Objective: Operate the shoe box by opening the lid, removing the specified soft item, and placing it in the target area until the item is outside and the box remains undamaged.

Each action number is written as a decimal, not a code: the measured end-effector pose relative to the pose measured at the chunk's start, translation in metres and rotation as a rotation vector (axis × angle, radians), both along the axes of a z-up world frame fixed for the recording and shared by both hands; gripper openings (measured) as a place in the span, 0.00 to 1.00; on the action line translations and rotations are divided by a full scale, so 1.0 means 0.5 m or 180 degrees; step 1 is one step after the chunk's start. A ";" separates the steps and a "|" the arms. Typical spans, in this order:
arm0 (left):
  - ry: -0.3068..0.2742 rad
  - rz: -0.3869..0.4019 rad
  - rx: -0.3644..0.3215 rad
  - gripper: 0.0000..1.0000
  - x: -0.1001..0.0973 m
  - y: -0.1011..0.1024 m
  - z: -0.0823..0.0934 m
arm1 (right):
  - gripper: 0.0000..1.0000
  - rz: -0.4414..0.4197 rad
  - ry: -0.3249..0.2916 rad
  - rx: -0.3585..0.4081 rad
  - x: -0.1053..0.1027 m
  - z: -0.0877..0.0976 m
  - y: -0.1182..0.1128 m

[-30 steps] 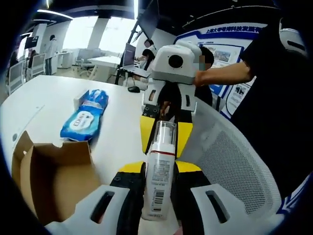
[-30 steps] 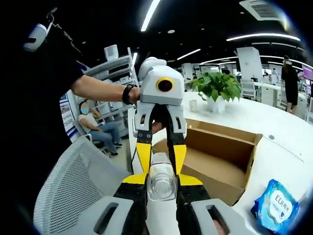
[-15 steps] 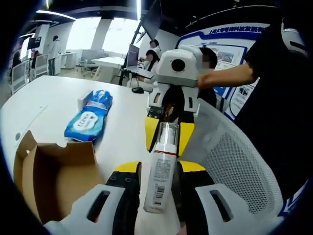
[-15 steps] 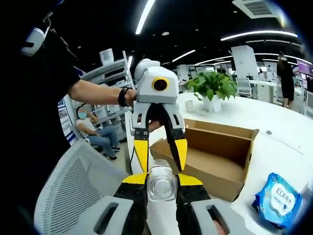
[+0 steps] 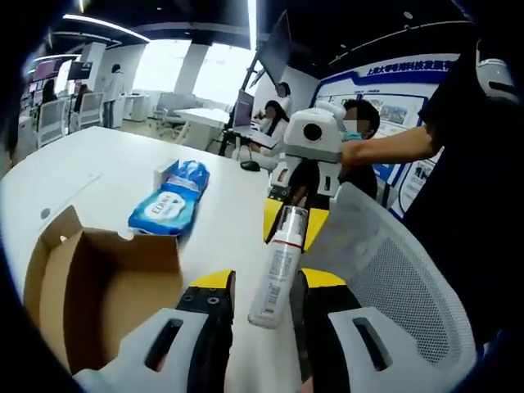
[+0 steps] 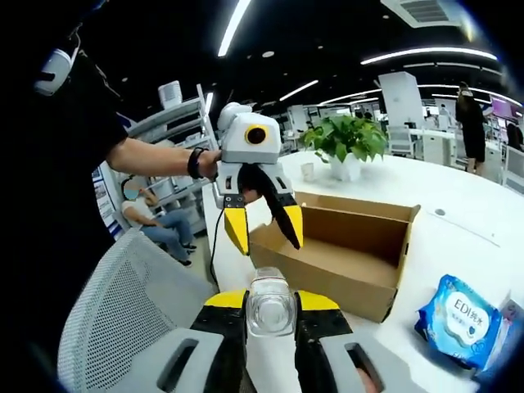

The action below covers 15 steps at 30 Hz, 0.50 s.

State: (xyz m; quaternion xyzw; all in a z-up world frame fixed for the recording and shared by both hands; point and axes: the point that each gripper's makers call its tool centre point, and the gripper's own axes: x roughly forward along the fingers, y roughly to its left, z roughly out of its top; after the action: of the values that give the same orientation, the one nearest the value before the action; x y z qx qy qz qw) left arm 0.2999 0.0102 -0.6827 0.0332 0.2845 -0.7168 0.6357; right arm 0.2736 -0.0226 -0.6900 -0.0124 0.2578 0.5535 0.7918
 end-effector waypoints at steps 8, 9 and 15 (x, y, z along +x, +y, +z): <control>-0.0025 0.0495 -0.0015 0.32 0.045 0.016 -0.013 | 0.17 -0.0089 0.0036 -0.0048 -0.001 -0.009 -0.026; -0.0032 0.0532 -0.0015 0.32 0.048 0.017 -0.015 | 0.17 -0.0130 0.0074 -0.0049 0.000 -0.013 -0.035; 0.0002 0.0926 -0.0065 0.36 0.072 0.033 -0.023 | 0.17 -0.0229 0.0125 -0.0109 -0.001 -0.026 -0.063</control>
State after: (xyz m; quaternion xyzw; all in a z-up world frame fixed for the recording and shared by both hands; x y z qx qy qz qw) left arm 0.3361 0.0269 -0.6941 -0.0150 0.2792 -0.6200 0.7331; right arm 0.2732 -0.0540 -0.7031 -0.0058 0.2831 0.5203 0.8057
